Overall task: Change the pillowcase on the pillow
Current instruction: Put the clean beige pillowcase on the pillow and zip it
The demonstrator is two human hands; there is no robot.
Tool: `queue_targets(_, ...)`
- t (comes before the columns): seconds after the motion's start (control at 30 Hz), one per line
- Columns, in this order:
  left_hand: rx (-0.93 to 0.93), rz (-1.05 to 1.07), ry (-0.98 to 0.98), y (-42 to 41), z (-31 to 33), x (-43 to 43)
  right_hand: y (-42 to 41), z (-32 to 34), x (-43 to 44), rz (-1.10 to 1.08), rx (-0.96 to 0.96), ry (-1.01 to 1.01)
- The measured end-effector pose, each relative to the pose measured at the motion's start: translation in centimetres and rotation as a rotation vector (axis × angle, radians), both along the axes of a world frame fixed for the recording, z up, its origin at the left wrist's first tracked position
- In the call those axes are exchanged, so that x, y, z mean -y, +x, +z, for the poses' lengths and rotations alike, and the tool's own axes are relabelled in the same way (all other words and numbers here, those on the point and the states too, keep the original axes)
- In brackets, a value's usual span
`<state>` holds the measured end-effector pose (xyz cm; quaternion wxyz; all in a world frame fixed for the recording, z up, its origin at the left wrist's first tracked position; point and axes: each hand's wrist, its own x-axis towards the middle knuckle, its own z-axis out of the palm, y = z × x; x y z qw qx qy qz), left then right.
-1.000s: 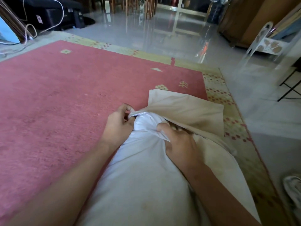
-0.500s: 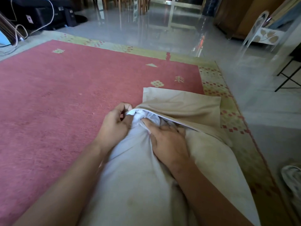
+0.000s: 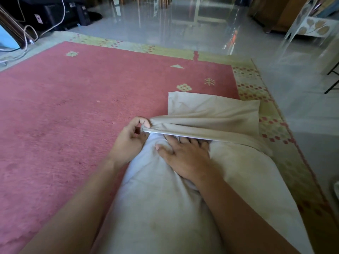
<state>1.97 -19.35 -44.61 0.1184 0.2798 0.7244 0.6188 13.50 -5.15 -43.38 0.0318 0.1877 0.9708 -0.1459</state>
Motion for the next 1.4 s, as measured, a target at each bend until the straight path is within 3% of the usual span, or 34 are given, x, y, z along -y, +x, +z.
queue_targets(0.1,0.15,0.123,-0.037,0.1,-0.9,-0.4,1.8,-0.2,1.8,0.021,-0.05,0.04)
queue_targets(0.2,0.162,0.092,-0.101,-0.2,-1.7,0.0,2.6,-0.6,3.9,0.013,-0.082,0.05)
queue_targets(0.33,-0.179,0.25,-0.347,-0.1,-2.5,0.8,0.8,-1.3,3.2,-0.098,-0.122,0.147)
queue_targets(0.4,-0.266,0.358,-0.441,0.3,-3.3,1.5,-0.3,-1.5,2.5,-0.154,-0.126,0.185)
queue_targets(0.47,-0.259,0.332,-0.51,0.6,-4.2,2.3,-1.0,-1.9,2.1,-0.173,-0.139,0.209)
queue_targets(0.57,-0.203,0.211,-0.528,0.6,-4.9,3.6,-0.9,-2.1,1.1,-0.226,-0.308,0.299)
queue_targets(0.73,-0.256,0.069,-0.428,1.1,-3.7,4.1,0.1,-2.8,-0.9,-0.23,-0.22,0.403)
queue_targets(0.9,-0.5,-0.088,-0.5,2.8,-0.6,5.2,0.6,-2.1,-0.5,-0.242,-0.27,0.321)
queue_targets(1.0,-0.401,-0.004,-0.625,3.9,-0.1,5.9,1.2,-2.1,-1.0,-0.181,-0.324,0.175)
queue_targets(1.1,-0.194,0.032,-0.669,4.0,0.5,5.6,3.1,-0.6,-2.5,-0.072,-0.432,-0.195)
queue_targets(1.17,-0.2,0.07,-0.818,4.0,1.4,4.5,5.2,1.3,-4.3,-0.104,-0.55,-0.373)
queue_targets(1.23,-0.292,0.064,-0.913,4.8,2.1,2.4,7.5,2.1,-8.0,-0.201,-0.665,-0.325)
queue_targets(1.3,-0.329,-0.011,-0.872,6.6,2.7,-0.4,9.4,2.0,-12.4,-0.31,-0.573,-0.201)
queue_targets(1.4,-0.397,-0.05,-0.897,8.7,2.2,-4.3,11.1,0.3,-17.4,-0.375,-0.26,-0.304)
